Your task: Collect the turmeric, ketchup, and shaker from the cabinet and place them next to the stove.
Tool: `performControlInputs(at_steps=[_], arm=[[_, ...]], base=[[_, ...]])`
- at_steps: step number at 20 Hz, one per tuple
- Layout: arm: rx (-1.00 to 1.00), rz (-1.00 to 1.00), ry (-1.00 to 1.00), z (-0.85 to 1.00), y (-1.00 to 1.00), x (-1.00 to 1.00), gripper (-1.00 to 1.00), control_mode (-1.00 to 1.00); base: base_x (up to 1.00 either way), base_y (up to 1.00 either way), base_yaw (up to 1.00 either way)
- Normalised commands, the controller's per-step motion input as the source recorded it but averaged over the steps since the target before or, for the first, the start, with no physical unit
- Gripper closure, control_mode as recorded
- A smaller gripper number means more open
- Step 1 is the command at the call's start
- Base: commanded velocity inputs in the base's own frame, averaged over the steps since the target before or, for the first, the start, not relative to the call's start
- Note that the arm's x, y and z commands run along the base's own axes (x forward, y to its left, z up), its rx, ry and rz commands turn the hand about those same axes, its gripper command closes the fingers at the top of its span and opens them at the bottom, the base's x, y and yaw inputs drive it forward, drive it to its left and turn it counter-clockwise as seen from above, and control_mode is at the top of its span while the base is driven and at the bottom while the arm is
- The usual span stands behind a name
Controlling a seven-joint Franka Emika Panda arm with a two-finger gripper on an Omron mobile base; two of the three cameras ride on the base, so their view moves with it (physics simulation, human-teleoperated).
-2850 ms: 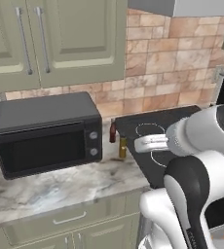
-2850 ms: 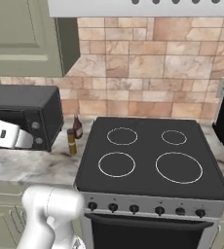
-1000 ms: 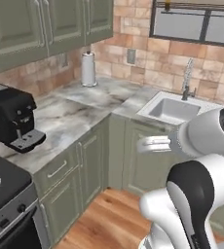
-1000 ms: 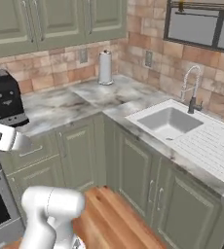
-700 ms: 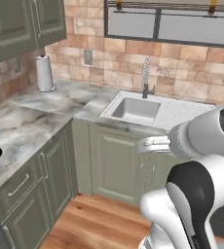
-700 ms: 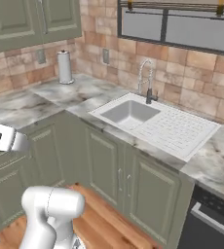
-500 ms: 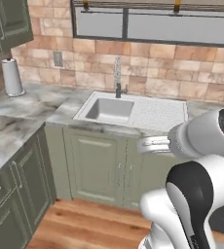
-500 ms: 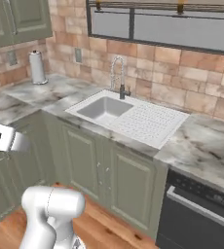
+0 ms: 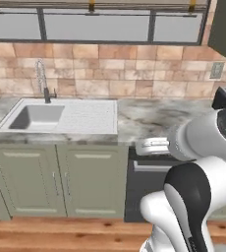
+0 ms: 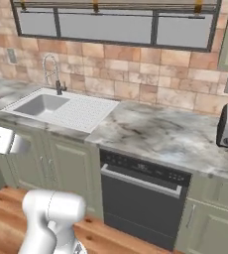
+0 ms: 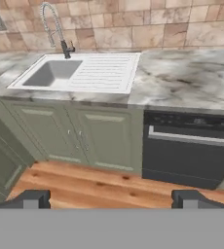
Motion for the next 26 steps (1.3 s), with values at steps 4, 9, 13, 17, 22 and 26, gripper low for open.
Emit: performControlInputs(at_steps=[4,9,13,17,22,26], arm=[[0.00,0.00,0.00,0.00,0.00,0.00,-1.00,1.00],[0.00,0.00,0.00,0.00,0.00,0.00,-1.00,1.00],[0.00,0.00,0.00,0.00,0.00,0.00,-1.00,1.00],[0.00,0.00,0.00,0.00,0.00,0.00,-1.00,1.00],[0.00,0.00,0.00,0.00,0.00,0.00,-1.00,1.00],[0.00,0.00,0.00,0.00,0.00,0.00,-1.00,1.00]], base=[[0.08,-1.00,-0.23],[0.19,-1.00,-0.19],[0.48,-0.96,-0.11],[0.57,-0.83,-0.10],[0.57,-0.55,-0.10],[0.21,-0.19,-0.14]])
